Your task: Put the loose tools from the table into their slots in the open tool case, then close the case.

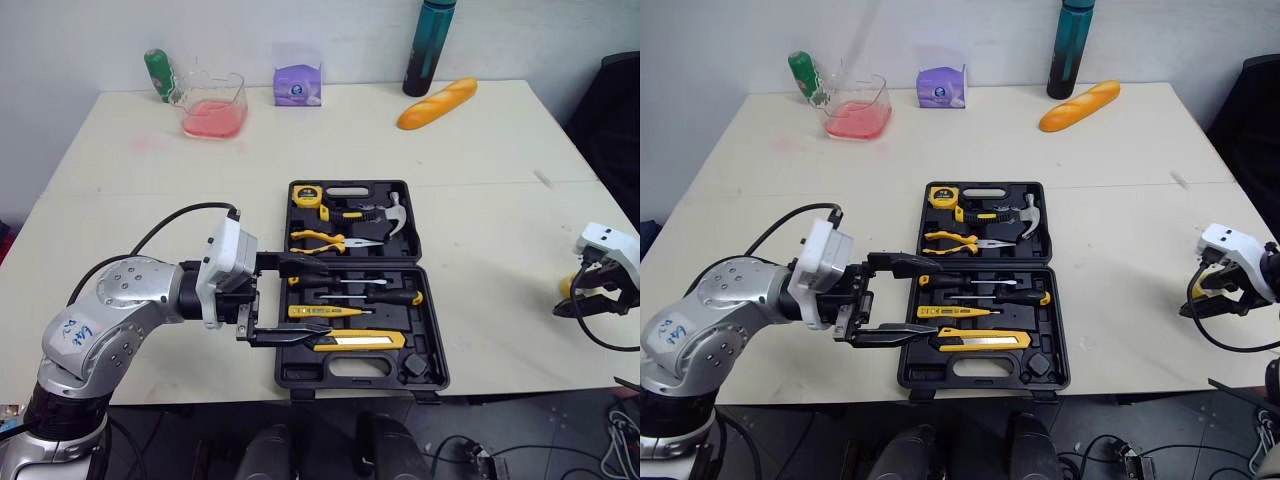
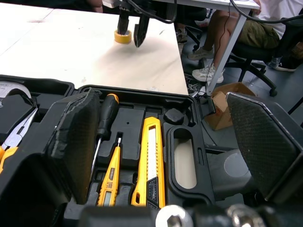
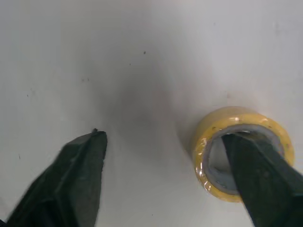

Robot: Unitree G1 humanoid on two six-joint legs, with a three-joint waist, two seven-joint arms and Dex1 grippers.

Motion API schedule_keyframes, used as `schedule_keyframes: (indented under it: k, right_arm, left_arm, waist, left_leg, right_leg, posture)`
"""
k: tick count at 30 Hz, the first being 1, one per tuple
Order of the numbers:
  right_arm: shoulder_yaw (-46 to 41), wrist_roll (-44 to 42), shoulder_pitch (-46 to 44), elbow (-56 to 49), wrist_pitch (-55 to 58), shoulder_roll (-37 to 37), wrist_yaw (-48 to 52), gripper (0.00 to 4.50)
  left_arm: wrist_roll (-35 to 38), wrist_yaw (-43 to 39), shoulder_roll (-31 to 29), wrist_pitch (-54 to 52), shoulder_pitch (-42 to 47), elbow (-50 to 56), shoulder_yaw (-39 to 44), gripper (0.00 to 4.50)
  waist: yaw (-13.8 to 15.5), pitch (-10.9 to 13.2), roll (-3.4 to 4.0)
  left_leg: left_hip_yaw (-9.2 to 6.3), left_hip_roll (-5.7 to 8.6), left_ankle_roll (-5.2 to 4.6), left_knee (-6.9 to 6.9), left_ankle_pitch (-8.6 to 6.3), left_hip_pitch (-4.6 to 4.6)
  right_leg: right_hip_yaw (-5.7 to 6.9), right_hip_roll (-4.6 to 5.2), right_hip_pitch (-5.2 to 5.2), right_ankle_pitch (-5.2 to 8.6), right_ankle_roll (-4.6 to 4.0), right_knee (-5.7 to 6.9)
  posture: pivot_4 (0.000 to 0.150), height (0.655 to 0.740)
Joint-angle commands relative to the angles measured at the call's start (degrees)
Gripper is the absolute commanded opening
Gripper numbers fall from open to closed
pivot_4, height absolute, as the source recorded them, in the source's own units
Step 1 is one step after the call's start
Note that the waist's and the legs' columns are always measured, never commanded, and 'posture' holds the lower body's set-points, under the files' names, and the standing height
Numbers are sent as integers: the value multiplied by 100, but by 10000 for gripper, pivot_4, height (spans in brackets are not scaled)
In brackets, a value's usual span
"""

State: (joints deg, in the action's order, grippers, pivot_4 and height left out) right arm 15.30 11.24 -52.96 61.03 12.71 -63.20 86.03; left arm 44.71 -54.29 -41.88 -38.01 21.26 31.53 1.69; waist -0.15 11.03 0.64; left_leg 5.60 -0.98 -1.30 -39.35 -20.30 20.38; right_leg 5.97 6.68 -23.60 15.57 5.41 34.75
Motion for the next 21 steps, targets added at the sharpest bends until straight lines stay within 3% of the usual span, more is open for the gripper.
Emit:
schedule_keyframes:
  k: [1, 5, 6, 14, 17, 21]
  right_arm:
    - [-42, 115, -100, 33, -98, -67, 2, 21672]
    - [-81, 164, -73, 12, -245, -68, -63, 1541]
    - [-103, 148, -55, -6, -277, -68, -56, 253]
    - [-402, -220, 186, -659, -905, -180, 132, 253]
    - [-541, -714, 611, -2100, -478, -409, 588, 253]
    - [-478, -2047, 1556, -4830, 659, -1135, 647, 253]
  left_arm:
    - [105, 70, -58, 22, -23, 280, 144, 45000]
    - [83, 111, -44, 24, 20, 293, 103, 45000]
    - [77, 116, -41, 27, 29, 290, 98, 45000]
    - [-23, -20, -61, 143, 80, 134, 65, 45000]
    - [-74, -151, -95, 238, 59, 42, 86, 45000]
    - [-262, -344, -156, 482, -35, -64, 54, 45000]
  waist:
    - [2, 0, 0]
    - [-6, 0, -1]
    - [-7, 0, -1]
    - [-7, -1, 0]
    - [0, 0, 2]
    - [17, 1, 6]
  left_leg:
    - [0, 0, 0, 0, 0, 0]
    - [0, 0, 0, 0, 0, 1]
    - [0, -1, 1, 0, 0, -2]
    - [2, -2, 1, -3, 0, -2]
    - [2, -2, 1, -4, 0, -2]
    - [-3, -6, 4, -7, -2, 1]
  right_leg:
    - [0, 0, 0, 0, 0, 0]
    - [-1, 0, 0, 0, 0, 2]
    - [-1, -2, 2, 0, 0, 1]
    - [-1, -2, 1, 0, -1, 8]
    - [0, -2, 0, 0, -1, 13]
    - [3, -3, -3, 2, -4, 20]
  posture:
    - [1500, 7349]
    - [1500, 7349]
    - [1500, 7349]
    - [1500, 7349]
    - [1500, 7349]
    - [1500, 7349]
